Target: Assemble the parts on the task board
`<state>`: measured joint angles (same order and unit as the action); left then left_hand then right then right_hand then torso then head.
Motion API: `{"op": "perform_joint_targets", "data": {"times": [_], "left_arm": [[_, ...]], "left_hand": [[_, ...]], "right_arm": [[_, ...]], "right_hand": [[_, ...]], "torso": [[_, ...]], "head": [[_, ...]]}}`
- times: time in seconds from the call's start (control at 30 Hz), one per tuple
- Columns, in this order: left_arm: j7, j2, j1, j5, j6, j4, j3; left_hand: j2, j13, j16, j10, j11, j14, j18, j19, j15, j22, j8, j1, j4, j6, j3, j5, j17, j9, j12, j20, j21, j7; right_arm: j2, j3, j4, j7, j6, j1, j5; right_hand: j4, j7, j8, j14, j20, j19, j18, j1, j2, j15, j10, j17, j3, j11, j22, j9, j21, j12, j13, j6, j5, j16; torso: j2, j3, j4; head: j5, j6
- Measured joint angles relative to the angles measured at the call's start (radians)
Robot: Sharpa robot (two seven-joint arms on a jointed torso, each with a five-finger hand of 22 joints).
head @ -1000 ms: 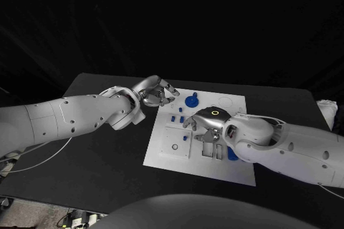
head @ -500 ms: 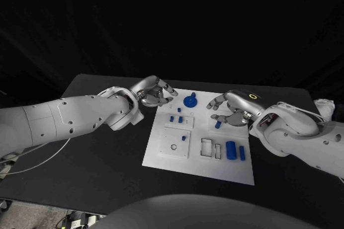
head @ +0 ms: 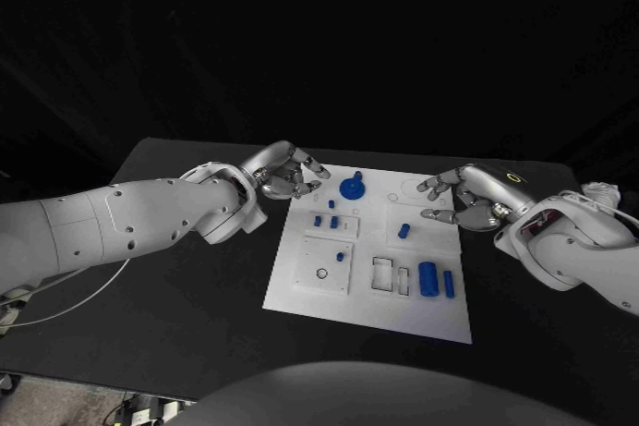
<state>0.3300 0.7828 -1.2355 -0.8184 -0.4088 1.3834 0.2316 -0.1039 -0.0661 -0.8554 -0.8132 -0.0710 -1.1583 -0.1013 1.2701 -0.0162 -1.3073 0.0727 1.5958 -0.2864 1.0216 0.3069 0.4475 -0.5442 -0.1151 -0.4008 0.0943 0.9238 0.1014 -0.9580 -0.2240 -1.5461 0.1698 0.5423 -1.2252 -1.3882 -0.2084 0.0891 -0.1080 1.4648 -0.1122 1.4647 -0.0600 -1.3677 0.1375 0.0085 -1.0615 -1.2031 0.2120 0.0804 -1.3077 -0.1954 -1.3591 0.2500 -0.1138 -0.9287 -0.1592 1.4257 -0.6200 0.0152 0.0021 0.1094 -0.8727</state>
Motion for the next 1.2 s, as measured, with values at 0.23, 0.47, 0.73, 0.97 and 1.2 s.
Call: {"op": "perform_joint_targets", "data": {"times": [0.23,0.47,0.73,0.97,1.2], "left_arm": [[0.003,0.001,0.000,0.000,0.000,0.001,0.000],[0.003,0.002,0.001,0.000,0.000,0.000,0.000],[0.004,0.000,0.003,0.000,0.001,-0.001,0.000],[0.003,-0.002,0.005,0.001,0.003,-0.005,0.000],[0.002,-0.002,0.010,0.001,0.006,-0.006,0.000]], "left_hand": [[0.004,0.000,0.000,0.000,0.000,0.000,0.000,0.000,0.000,0.000,0.000,0.004,0.000,0.000,0.000,0.000,0.000,0.000,0.000,0.000,0.000,0.000],[0.004,0.000,0.000,0.000,0.000,0.000,0.000,0.000,0.000,0.000,0.000,0.004,0.000,0.000,0.000,0.000,0.000,0.000,0.000,0.000,0.000,0.000],[0.004,0.000,0.000,0.000,0.000,0.000,0.000,0.000,0.000,0.000,0.000,0.004,0.000,0.000,0.000,0.005,0.001,0.000,0.000,0.000,0.000,0.000],[0.004,0.000,0.000,0.000,0.000,0.000,0.000,0.000,0.000,0.000,0.000,0.004,-0.002,0.001,0.002,0.005,0.001,0.000,0.000,0.000,0.000,0.001],[0.004,0.000,0.000,0.000,0.000,0.000,0.000,0.000,0.000,0.000,0.000,0.004,-0.003,0.004,0.003,0.005,0.001,0.000,0.000,0.000,0.000,0.004]], "right_arm": [[0.005,0.000,0.010,0.011,-0.029,0.012,0.015],[0.023,0.000,0.014,-0.023,-0.100,0.027,-0.026],[0.057,0.000,0.024,-0.094,-0.207,0.040,-0.084],[0.085,0.001,0.040,-0.137,-0.253,0.045,-0.117],[0.103,0.001,0.047,-0.161,-0.251,0.050,-0.139]], "right_hand": [[0.002,0.000,0.000,0.000,0.001,-0.013,0.000,-0.013,0.001,0.000,-0.004,0.038,-0.008,0.002,0.000,0.005,0.042,0.000,0.003,0.000,-0.006,-0.021],[-0.002,-0.014,0.000,-0.037,0.005,-0.066,-0.001,-0.038,0.016,-0.010,0.029,0.108,-0.018,0.003,0.000,0.007,0.127,0.024,-0.016,-0.008,-0.142,-0.052],[0.004,-0.022,0.008,-0.048,0.005,-0.081,-0.011,-0.047,0.025,-0.009,0.045,0.115,-0.012,0.002,0.000,0.009,0.152,0.078,-0.056,0.007,-0.215,-0.056],[0.033,-0.009,-0.004,-0.048,0.005,-0.081,-0.011,-0.069,0.022,-0.016,0.062,0.114,0.017,-0.015,0.000,-0.014,0.158,0.193,-0.141,-0.006,-0.327,-0.056],[0.062,-0.029,-0.039,-0.045,0.022,-0.079,-0.010,-0.075,0.029,-0.027,0.111,0.112,0.041,-0.036,0.000,-0.060,0.162,0.336,-0.256,0.055,-0.379,-0.056]], "torso": [[0.000,0.0003,0.0002],[0.000,0.0003,0.0000],[0.000,0.0002,-0.0002],[0.000,0.0000,0.0000],[0.000,0.0000,0.0002]], "head": [[-0.001,0.000],[-0.002,0.000],[0.004,0.000],[0.005,0.000],[0.006,0.000]]}}
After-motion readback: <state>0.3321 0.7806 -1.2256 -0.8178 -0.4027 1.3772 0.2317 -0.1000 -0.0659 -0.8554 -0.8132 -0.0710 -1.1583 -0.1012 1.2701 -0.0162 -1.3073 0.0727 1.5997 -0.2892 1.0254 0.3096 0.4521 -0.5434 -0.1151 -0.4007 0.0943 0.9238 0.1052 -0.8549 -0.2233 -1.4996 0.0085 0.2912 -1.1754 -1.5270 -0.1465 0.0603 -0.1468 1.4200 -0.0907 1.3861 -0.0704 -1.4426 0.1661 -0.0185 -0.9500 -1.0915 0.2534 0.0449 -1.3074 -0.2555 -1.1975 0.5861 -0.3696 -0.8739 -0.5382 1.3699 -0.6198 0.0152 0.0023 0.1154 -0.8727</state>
